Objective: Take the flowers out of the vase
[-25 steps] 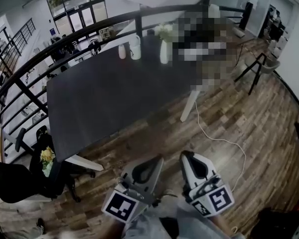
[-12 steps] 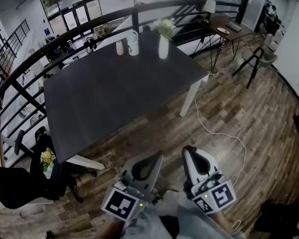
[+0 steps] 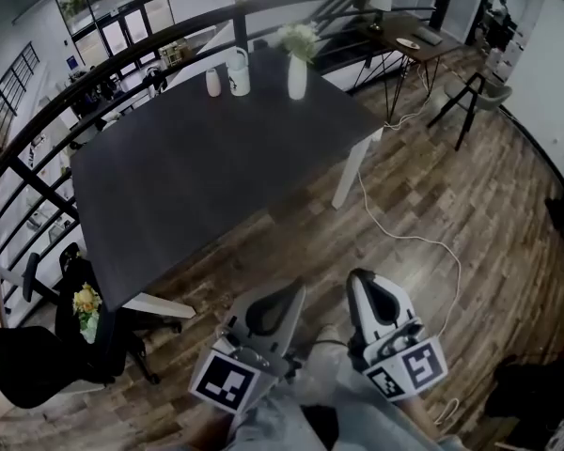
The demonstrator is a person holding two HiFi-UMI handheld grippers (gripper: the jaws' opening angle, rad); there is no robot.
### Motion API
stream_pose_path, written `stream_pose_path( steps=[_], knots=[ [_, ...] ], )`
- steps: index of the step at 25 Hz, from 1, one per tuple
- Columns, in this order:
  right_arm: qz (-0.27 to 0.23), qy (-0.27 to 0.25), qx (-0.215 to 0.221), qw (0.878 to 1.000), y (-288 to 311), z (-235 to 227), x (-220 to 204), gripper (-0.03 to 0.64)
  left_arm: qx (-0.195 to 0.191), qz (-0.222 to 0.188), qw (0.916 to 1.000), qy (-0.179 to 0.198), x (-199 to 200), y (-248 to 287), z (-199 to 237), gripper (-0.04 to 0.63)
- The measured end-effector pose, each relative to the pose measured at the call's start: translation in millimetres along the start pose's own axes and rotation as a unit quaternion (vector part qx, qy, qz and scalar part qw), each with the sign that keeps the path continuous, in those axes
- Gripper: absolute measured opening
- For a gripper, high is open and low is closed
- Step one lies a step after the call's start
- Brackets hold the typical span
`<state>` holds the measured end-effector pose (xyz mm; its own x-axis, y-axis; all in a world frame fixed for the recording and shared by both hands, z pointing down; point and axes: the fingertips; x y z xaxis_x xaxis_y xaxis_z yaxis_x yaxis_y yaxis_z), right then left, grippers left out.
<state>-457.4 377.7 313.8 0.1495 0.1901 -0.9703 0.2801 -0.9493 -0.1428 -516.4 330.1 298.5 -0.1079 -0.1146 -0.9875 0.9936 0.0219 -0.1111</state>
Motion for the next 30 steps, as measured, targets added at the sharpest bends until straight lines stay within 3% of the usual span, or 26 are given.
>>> stream_pose_path(
  steps=[14,30],
  knots=[
    [-0.001,0.003,-0.004,1.0,20,-64,4,0.002,-0.005,0.008,1.0,0.002,-13,61,2,0.0],
    [0.002,0.013,0.041,0.999,74,-174,20,0.002,0.038,-0.001,0.9992,0.014,-16,181,20,0.0]
  ],
)
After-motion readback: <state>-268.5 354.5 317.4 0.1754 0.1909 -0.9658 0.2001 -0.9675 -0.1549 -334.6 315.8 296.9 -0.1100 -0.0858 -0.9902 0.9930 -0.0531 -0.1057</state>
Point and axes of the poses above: the fingertips, and each gripper's own axes: y forward along the fingers, z to its left, x out of its top, and after that the axes turned 6 degrees about -z, right-handed
